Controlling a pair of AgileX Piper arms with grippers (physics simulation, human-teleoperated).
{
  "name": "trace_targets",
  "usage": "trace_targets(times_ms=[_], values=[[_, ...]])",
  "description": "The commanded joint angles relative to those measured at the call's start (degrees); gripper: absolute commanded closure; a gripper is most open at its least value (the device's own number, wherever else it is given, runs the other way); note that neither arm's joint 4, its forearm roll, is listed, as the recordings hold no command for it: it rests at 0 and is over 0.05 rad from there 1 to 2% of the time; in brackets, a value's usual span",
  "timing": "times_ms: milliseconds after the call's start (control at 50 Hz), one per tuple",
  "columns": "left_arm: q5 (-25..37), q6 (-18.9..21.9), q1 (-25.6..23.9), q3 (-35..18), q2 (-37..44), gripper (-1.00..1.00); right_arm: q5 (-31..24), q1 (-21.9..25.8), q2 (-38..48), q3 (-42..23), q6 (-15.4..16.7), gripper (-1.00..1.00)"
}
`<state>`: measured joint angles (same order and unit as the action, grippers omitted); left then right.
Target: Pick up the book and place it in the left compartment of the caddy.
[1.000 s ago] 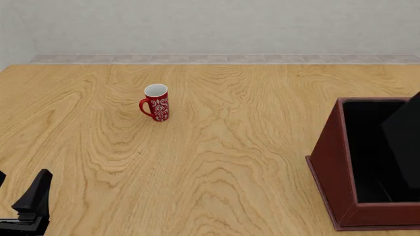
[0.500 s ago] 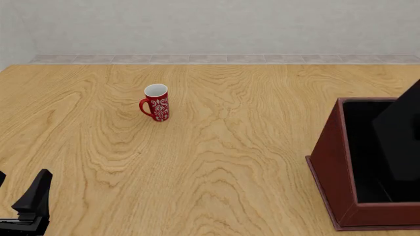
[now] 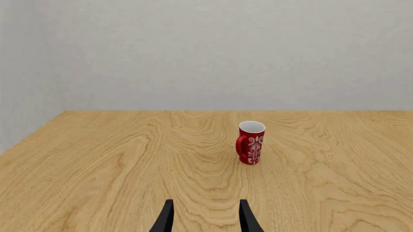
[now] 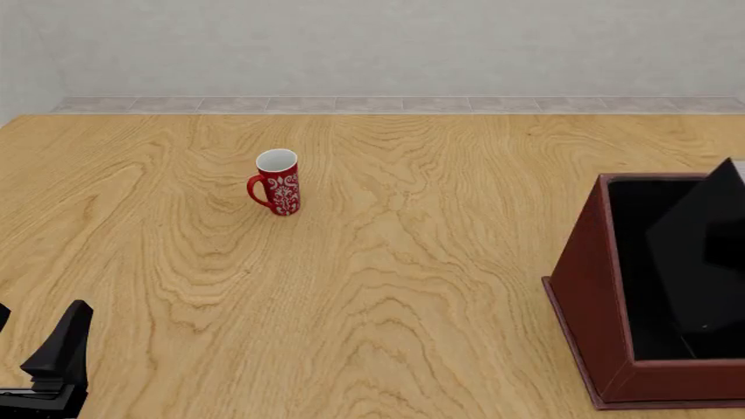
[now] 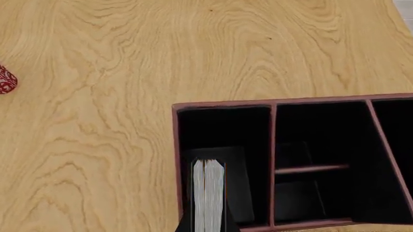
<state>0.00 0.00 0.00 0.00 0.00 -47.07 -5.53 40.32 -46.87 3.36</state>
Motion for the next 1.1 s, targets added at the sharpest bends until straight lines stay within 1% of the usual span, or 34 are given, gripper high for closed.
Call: trace_targets(times_ms=[20,240,260,340,640,680,700,1100], values=[[0.0,0.0,0.0,0.0,0.0,-1.0,1.4,-0.1,-0.4,1.8,-1.5,1.0],[0.0,0.0,0.0,0.0,0.0,-1.0,2.8,-0.3,-0.3,4.0,-1.5,1.0],[0.0,0.0,0.0,0.0,0.0,-1.0,2.9,-0.2,-0.3,4.1,-2.1,1.0],[0.0,0.0,0.0,0.0,0.0,-1.0,3.5,-0.5,0.0,4.8,-1.6,1.0],[0.0,0.0,0.0,0.0,0.0,-1.0,5.7,-1.4,1.8,5.0,-1.5,1.0],[0.0,0.0,0.0,0.0,0.0,-1.0,6.0,-1.2,2.0,5.2,-1.9,1.0],[0.0,0.0,0.0,0.0,0.0,-1.0,6.2,-1.4,2.1,5.2,-1.6,1.0],[0.0,0.0,0.0,0.0,0.0,-1.0,10.1,-0.4,5.1,6.3,-2.6,1.0]])
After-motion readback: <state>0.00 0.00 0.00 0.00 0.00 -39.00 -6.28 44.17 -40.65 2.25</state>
